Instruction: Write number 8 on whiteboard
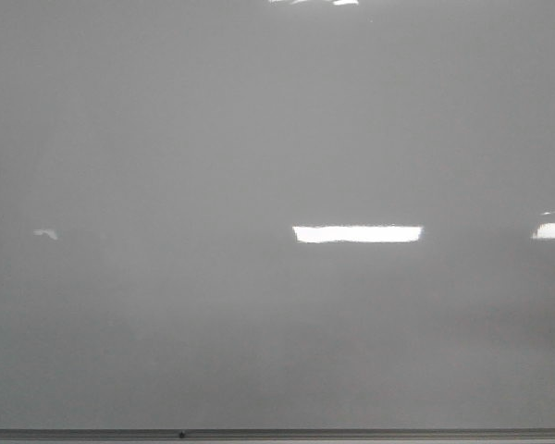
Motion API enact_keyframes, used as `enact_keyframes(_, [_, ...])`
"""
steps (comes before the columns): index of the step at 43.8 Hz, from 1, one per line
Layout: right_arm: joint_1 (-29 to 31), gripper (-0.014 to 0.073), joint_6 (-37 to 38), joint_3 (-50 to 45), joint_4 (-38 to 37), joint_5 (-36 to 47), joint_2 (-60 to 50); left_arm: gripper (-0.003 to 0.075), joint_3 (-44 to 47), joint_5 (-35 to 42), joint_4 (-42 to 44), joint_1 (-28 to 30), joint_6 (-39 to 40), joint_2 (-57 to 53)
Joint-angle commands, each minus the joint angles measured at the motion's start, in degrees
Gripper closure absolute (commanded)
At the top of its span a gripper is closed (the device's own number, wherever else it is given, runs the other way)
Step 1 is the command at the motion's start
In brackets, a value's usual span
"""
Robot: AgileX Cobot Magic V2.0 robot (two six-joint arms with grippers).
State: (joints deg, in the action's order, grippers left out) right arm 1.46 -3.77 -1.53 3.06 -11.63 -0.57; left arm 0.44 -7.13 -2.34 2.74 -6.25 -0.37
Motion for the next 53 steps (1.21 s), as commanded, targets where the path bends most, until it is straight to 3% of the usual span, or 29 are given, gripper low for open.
enact_keyframes(1, [0.3, 0.0661, -0.1, 0.2, 1.3, 6.4, -0.9, 0.0739, 0.1, 7.9, -0.4, 0.1, 0.5, -1.0])
enact_keyframes(5, [0.3, 0.0661, -0.1, 1.2, 2.1, 9.8, -0.9, 0.0739, -0.3, 13.8, -0.5, 0.1, 0.5, -1.0])
enact_keyframes(9, [0.3, 0.0661, -0.1, 4.6, 2.1, 8.0, -0.9, 0.0739, -3.0, 15.6, -0.5, 0.1, 0.5, -1.0])
enact_keyframes(21, [0.3, 0.0661, -0.1, 22.8, 2.1, -8.1, 8.1, 0.0739, -19.2, -1.8, -0.5, 0.1, 0.5, 9.6])
enact_keyframes(33, [0.3, 0.0659, -0.1, 28.8, 2.1, -9.7, 21.7, 0.0722, -22.9, -3.3, -0.7, 0.1, 0.5, 25.1])
enact_keyframes(36, [0.3, 0.0623, -0.1, 28.7, 2.4, -10.2, 22.1, 0.0647, -22.9, -3.4, -0.7, 0.1, 0.5, 25.7])
enact_keyframes(38, [0.3, 0.0562, -0.1, 28.7, 2.4, -10.4, 22.1, 0.0539, -22.9, -3.4, -0.7, 0.1, 0.5, 25.7])
enact_keyframes(43, [0.3, 0.0302, -0.1, 28.7, 2.4, -10.4, 22.1, 0.0213, -22.9, -3.1, -0.7, 0.1, 0.5, 25.7])
enact_keyframes(46, [0.3, 0.0158, -0.1, 28.7, 2.4, -10.4, 22.1, 0.0085, -22.9, -3.0, -0.7, 0.1, 0.5, 25.7])
enact_keyframes(50, [0.3, 0.0031, -0.1, 28.7, 2.4, -10.4, 22.1, 0.0027, -22.9, -3.0, -1.1, 0.1, 0.5, 25.7])
enact_keyframes(53, [0.3, 0.0002, -0.1, 28.7, 2.4, -10.5, 22.1, 0.0029, -22.9, -3.8, -3.3, 0.1, 0.5, 25.8])
